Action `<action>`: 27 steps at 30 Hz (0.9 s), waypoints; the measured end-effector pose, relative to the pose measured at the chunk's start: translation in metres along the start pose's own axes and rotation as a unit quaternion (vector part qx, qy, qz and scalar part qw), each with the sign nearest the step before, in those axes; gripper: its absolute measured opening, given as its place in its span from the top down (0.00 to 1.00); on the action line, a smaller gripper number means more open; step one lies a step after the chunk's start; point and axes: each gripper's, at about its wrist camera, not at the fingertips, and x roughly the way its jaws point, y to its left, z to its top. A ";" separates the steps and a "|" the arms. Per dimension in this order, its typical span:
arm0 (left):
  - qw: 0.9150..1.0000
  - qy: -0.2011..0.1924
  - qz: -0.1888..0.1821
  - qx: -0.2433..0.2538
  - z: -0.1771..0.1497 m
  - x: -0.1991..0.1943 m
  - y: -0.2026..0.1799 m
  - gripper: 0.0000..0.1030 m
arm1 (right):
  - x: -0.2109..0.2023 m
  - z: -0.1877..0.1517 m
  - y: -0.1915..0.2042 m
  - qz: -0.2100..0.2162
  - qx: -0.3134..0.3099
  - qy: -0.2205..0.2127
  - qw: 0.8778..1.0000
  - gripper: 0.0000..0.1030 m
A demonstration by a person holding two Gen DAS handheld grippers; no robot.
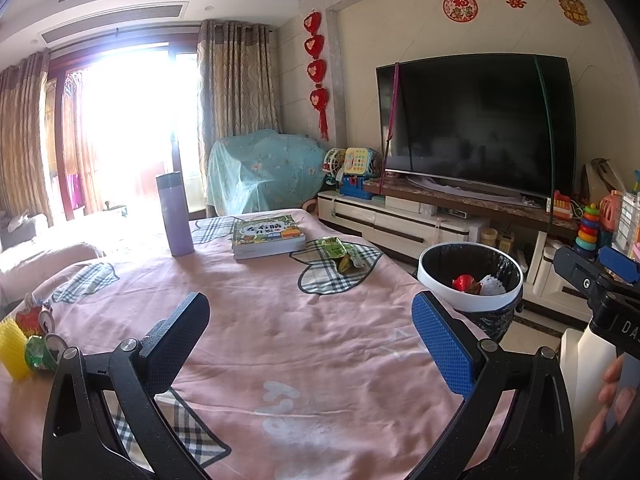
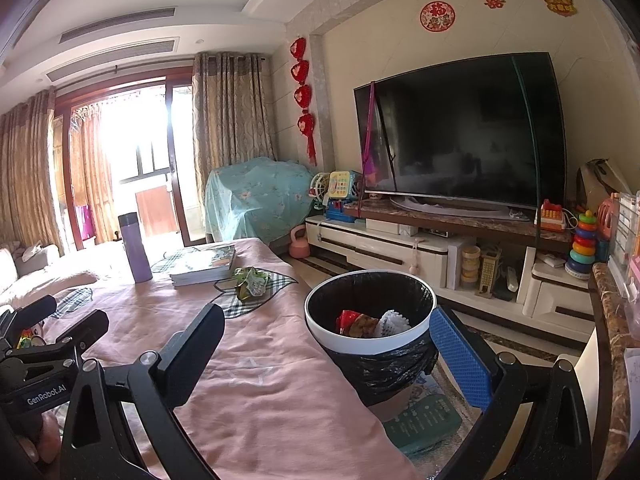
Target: Collect trash
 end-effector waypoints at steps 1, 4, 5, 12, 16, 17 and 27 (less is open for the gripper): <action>1.000 0.000 0.000 0.000 0.000 0.000 0.000 0.00 | 0.000 0.000 0.000 0.000 0.000 0.000 1.000 0.00; 1.000 0.000 -0.001 0.000 0.000 0.002 0.001 0.00 | 0.000 0.000 0.000 0.001 0.001 0.000 1.000 0.00; 1.000 0.000 -0.001 0.001 0.000 0.001 0.000 0.00 | 0.000 0.000 0.000 0.000 0.000 0.000 1.000 0.00; 1.000 0.000 -0.002 0.000 0.000 0.002 0.001 0.00 | -0.001 0.000 0.001 0.002 0.000 -0.002 1.000 0.00; 1.000 -0.001 -0.002 -0.001 0.000 0.002 0.001 0.00 | -0.001 0.001 0.002 0.003 0.001 -0.002 1.000 0.00; 1.000 -0.001 -0.002 -0.001 0.000 0.002 0.001 0.00 | -0.001 0.001 0.002 0.003 0.000 -0.002 1.000 0.00; 1.000 0.002 -0.004 -0.002 -0.001 0.004 0.001 0.00 | -0.002 0.002 0.004 0.005 -0.002 -0.003 1.000 0.00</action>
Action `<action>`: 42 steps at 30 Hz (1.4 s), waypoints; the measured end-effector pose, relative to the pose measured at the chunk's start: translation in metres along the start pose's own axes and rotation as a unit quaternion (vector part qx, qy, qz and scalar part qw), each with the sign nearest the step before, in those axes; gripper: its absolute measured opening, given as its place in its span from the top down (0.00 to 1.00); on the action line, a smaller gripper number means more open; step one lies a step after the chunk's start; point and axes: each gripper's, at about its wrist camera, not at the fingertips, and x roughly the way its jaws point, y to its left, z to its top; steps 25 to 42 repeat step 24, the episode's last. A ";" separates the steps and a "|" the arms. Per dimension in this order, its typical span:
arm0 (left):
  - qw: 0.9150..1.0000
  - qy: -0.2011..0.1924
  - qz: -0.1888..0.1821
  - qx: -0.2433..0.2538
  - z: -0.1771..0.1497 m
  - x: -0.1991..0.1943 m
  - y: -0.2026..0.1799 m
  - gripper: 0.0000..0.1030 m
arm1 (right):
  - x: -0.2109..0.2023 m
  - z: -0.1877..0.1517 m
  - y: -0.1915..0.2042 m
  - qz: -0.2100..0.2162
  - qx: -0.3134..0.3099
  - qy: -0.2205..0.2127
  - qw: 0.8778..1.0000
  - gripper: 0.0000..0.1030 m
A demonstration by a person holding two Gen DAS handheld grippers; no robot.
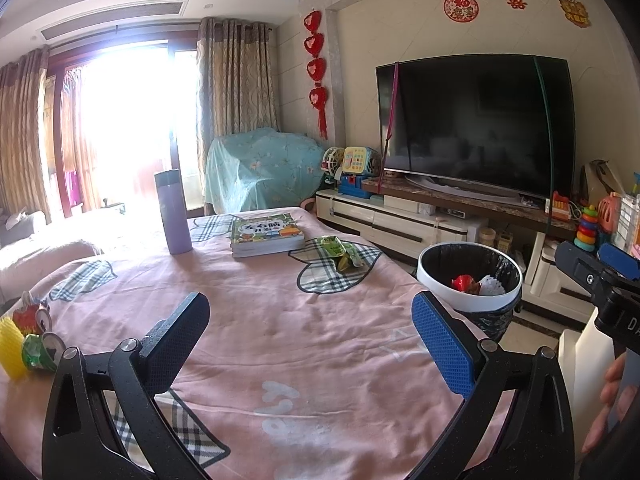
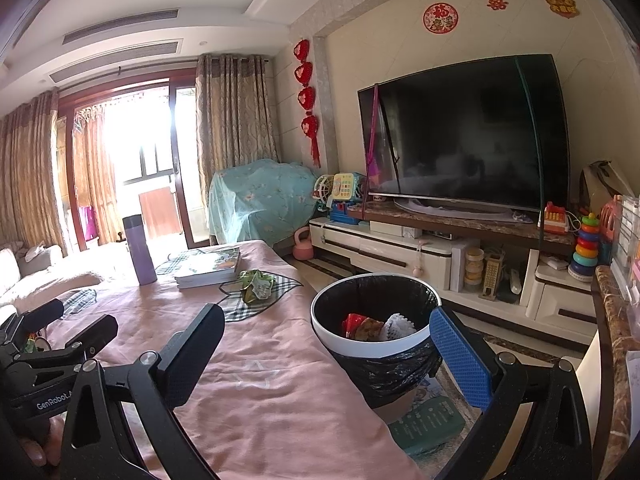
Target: Collect trash
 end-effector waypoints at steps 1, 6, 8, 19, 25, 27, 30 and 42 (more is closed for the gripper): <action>1.000 0.000 0.000 0.000 0.000 0.000 0.000 0.00 | 0.000 0.000 0.001 0.000 0.000 0.000 1.000 0.00; 1.000 0.000 0.000 0.000 0.000 0.000 0.000 0.00 | 0.001 0.001 0.002 0.003 0.000 0.001 1.000 0.00; 1.000 0.000 0.000 0.000 0.000 0.000 -0.001 0.00 | 0.002 0.002 0.003 0.004 0.000 0.001 1.000 0.00; 1.000 0.008 -0.005 -0.005 -0.003 0.006 0.005 0.00 | 0.008 0.001 0.003 0.011 0.004 0.009 1.000 0.00; 1.000 0.017 -0.010 -0.007 -0.007 0.011 0.007 0.00 | 0.014 -0.002 0.005 0.013 0.005 0.019 1.000 0.00; 1.000 0.017 -0.010 -0.007 -0.007 0.011 0.007 0.00 | 0.014 -0.002 0.005 0.013 0.005 0.019 1.000 0.00; 1.000 0.017 -0.010 -0.007 -0.007 0.011 0.007 0.00 | 0.014 -0.002 0.005 0.013 0.005 0.019 1.000 0.00; 1.000 0.017 -0.010 -0.007 -0.007 0.011 0.007 0.00 | 0.014 -0.002 0.005 0.013 0.005 0.019 1.000 0.00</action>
